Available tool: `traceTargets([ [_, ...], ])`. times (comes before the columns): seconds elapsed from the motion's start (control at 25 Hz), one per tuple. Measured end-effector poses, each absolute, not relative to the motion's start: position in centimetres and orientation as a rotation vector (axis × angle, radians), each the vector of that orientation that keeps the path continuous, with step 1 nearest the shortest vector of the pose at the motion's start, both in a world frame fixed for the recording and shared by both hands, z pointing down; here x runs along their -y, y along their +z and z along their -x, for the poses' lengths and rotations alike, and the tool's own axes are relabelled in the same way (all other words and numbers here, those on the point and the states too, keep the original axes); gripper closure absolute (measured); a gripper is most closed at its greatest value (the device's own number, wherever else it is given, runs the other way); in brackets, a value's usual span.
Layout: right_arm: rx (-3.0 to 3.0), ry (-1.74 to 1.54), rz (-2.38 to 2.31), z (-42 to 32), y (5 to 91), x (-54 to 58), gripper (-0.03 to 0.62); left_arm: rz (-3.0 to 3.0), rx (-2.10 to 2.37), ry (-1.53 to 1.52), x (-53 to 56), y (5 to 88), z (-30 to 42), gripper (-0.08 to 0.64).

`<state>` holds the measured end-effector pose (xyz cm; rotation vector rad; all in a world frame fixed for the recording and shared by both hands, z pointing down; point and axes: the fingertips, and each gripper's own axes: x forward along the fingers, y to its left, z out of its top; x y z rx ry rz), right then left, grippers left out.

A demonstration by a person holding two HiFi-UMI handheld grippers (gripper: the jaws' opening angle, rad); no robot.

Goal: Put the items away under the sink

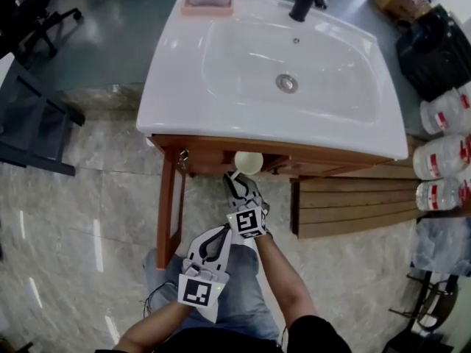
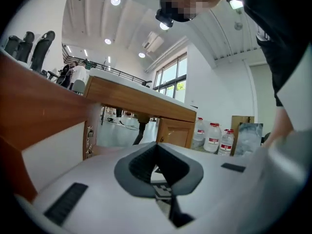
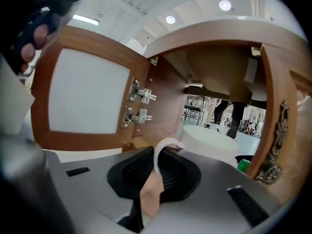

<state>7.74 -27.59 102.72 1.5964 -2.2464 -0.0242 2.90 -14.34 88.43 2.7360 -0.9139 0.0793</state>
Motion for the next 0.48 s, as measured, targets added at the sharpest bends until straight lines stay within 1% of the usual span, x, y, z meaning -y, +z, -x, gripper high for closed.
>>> traceTargets([
  [0.16,2.237,-0.062,-1.623,-8.8,103.7,31.4,0.554,-2.733,0.925,0.086,15.3,89.9,-2.4,0.552],
  [0.36,2.271,-0.076,-1.682,-9.2,103.3,33.3,0.554,-2.729,0.920,0.077,16.4,91.0,-2.3,0.552],
  [0.44,2.269,-0.070,-1.703,-9.5,103.3,33.6,0.550,-2.721,0.919,0.066,16.8,91.0,-2.3,0.552],
  [0.48,2.265,-0.051,-1.717,-9.6,103.5,33.4,0.536,-2.721,0.915,0.063,16.9,90.9,-2.2,0.552],
])
